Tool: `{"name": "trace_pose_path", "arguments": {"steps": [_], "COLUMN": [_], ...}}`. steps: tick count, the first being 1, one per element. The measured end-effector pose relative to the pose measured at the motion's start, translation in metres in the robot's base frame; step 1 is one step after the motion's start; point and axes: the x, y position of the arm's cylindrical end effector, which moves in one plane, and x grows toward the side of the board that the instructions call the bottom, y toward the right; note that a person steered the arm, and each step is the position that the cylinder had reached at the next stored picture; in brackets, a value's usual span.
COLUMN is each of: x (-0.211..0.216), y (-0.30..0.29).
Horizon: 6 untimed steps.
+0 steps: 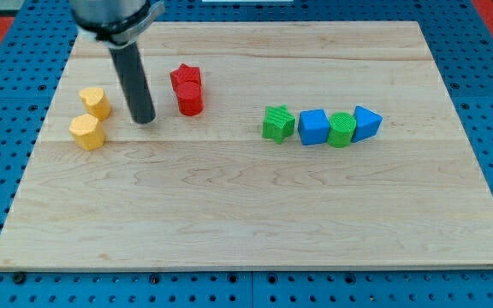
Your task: Slide the yellow hexagon closer to the yellow heart
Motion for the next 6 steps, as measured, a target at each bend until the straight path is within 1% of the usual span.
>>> {"name": "trace_pose_path", "arguments": {"steps": [1, 2, 3, 4, 6], "x": [0.036, 0.053, 0.032, 0.014, 0.017], "y": [-0.029, -0.063, -0.083, -0.083, -0.114]}}
